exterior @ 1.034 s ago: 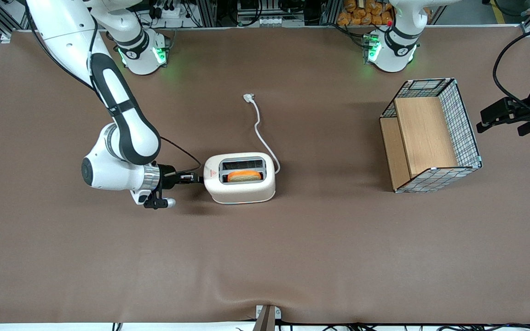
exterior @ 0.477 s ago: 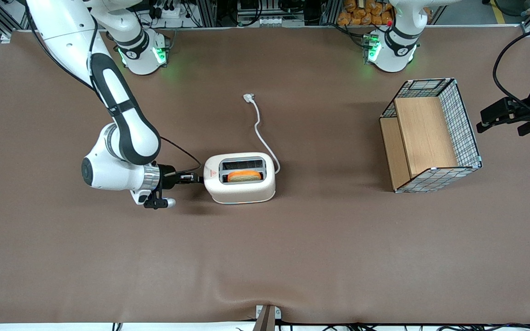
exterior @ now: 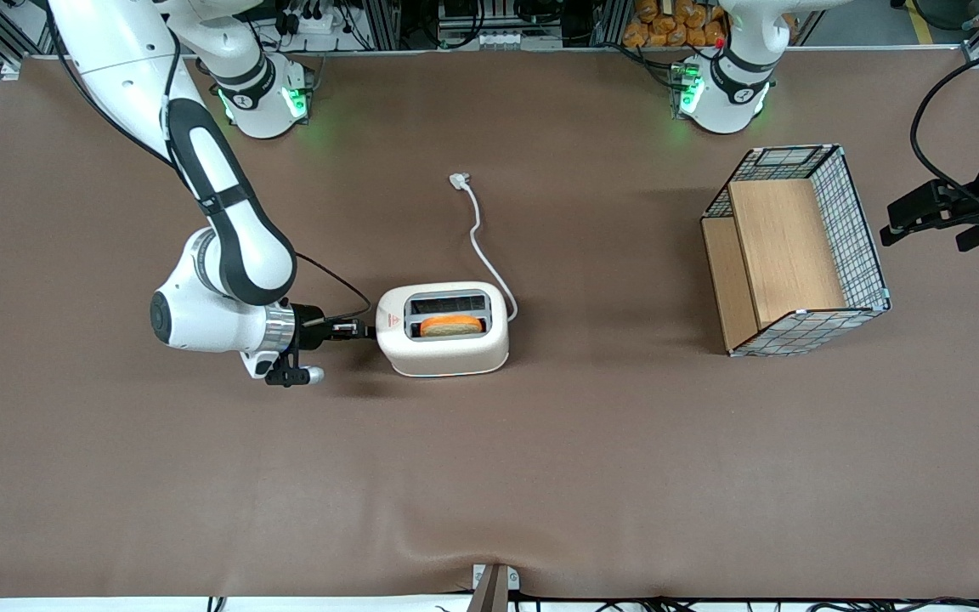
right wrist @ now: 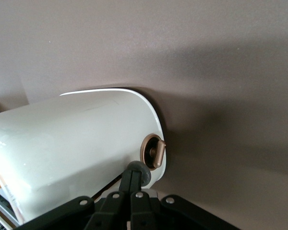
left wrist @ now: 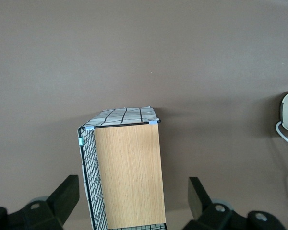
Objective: Press toaster button with right arm
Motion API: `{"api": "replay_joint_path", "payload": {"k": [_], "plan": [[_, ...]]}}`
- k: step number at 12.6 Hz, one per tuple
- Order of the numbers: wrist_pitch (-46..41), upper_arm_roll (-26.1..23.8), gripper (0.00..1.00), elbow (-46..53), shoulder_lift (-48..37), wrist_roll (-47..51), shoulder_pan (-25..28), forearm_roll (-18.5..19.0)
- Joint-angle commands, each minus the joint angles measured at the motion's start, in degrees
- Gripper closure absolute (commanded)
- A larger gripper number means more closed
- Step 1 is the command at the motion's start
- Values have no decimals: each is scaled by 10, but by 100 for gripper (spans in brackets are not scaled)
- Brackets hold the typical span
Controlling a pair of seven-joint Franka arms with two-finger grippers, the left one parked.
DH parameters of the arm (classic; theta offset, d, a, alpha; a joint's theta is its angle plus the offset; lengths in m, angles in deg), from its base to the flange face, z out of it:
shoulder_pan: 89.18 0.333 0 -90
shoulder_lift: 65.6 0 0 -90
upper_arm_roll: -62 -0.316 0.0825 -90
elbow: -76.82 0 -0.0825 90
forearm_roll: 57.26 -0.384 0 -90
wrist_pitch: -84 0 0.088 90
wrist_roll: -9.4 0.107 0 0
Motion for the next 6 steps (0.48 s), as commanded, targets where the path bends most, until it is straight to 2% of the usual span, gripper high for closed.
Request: {"api": "replay_joint_path", "payload": {"k": [1,2,3,4,5,6], "plan": [[-26,3,100,25,13,-16,-18,-11],[-62,5,100,43,14,-4,-31,-11],[-95,5,92,62,15,19,-46,-10],[-122,6,57,80,15,47,-51,-4],[-131,6,18,93,15,75,-52,9],[-131,6,0,97,13,85,-51,25]]}}
